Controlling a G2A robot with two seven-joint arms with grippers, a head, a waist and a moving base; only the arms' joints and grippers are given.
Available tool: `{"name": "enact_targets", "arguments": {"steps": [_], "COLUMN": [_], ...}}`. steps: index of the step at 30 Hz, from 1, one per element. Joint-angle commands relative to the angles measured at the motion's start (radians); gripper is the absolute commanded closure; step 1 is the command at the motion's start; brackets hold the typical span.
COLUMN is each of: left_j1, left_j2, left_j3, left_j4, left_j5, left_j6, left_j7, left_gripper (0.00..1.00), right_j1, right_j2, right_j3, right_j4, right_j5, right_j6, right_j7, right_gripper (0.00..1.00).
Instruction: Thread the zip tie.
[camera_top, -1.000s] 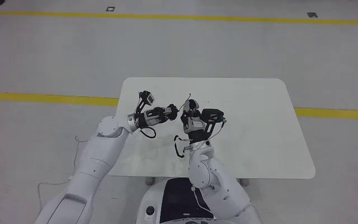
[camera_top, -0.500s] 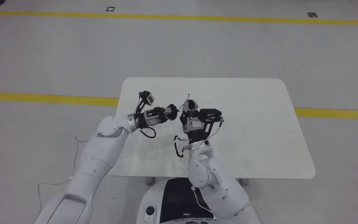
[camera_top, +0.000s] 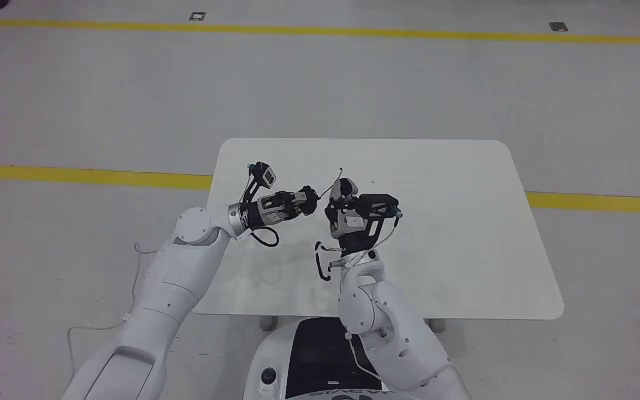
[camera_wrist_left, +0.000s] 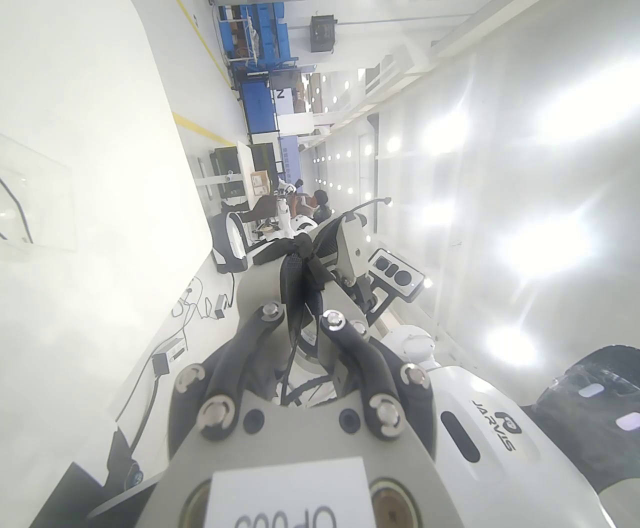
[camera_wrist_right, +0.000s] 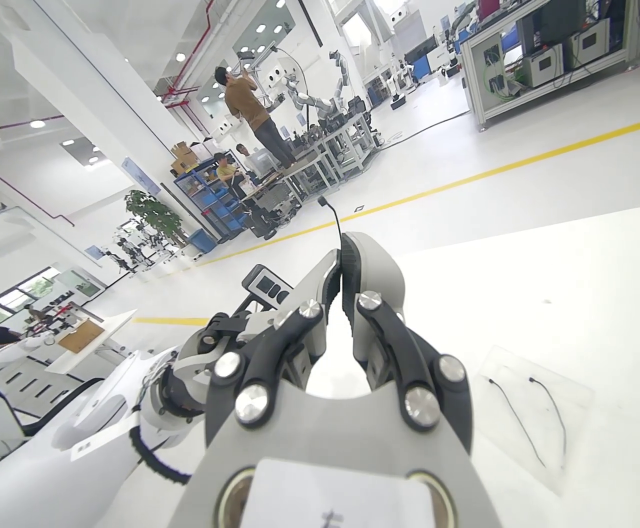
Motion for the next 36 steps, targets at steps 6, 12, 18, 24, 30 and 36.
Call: {"name": "enact_targets", "arguments": {"steps": [6,12,18,24,30,36], "left_j1": [0.0,0.0,0.0,0.0,0.0,0.0], "left_j2": [0.0,0.0,0.0,0.0,0.0,0.0], "left_j3": [0.0,0.0,0.0,0.0,0.0,0.0], "left_j4": [0.0,0.0,0.0,0.0,0.0,0.0], "left_j5": [0.0,0.0,0.0,0.0,0.0,0.0], "left_j6": [0.0,0.0,0.0,0.0,0.0,0.0], "left_j7": [0.0,0.0,0.0,0.0,0.0,0.0], "left_gripper": [1.0,1.0,1.0,1.0,1.0,1.0], "right_j1": [-0.002,-0.003,-0.006,-0.007,-0.005,-0.003], "right_j2": [0.0,0.0,0.001,0.003,0.004,0.004], "right_j3": [0.0,-0.002,-0.006,-0.009,-0.012,-0.015], "right_j4": [-0.002,-0.004,-0.009,-0.009,-0.002,0.004], "right_j5": [-0.01,-0.012,-0.021,-0.036,-0.058,-0.069], "right_j6": [0.008,0.008,-0.012,-0.024,-0.018,-0.014], "right_j7": [0.004,0.003,0.003,0.017,0.028,0.032], "right_gripper": [1.0,1.0,1.0,1.0,1.0,1.0]}}
